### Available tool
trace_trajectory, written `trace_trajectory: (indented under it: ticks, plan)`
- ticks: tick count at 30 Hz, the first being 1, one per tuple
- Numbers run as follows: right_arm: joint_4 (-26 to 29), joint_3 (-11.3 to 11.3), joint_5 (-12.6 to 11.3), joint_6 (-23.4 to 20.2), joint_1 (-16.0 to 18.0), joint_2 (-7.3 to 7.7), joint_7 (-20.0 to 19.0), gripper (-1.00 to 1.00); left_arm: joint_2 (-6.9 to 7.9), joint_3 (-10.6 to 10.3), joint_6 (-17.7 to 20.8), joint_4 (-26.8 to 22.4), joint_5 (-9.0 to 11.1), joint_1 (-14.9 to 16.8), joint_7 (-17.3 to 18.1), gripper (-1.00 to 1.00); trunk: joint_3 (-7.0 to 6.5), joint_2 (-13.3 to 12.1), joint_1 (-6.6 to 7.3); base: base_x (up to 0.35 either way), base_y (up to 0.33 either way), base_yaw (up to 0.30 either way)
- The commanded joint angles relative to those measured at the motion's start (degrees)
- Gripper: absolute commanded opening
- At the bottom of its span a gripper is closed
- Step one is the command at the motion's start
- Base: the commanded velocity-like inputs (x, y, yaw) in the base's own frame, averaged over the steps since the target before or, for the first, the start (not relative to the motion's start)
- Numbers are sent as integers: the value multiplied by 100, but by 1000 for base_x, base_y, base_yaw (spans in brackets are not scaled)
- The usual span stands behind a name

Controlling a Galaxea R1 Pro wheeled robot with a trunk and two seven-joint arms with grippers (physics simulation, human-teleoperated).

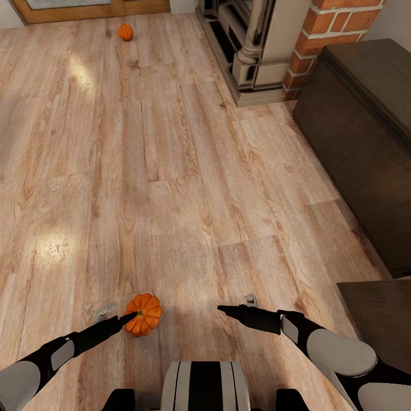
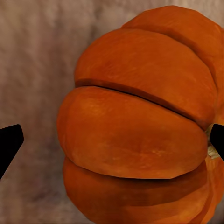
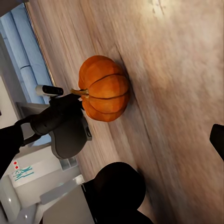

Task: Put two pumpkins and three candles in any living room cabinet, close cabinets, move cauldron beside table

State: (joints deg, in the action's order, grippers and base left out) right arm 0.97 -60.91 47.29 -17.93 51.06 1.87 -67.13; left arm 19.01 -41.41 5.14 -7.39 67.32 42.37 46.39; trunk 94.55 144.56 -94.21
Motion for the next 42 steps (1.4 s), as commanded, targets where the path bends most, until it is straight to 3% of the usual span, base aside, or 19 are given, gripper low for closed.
trace_trajectory:
  ticks: [1, 42]
  plan:
    - [0, 0, 0, 0, 0, -1, 7, 100, 0, -16, -14, 13, -32, 0, -51, 100, 0, 0, -1, 0, 0, 0]
    - [0, 0, 0, 0, 0, -2, 230, 100, -10, -18, -13, -10, -40, 0, -51, 100, -99, 0, -1, 0, 0, -59]
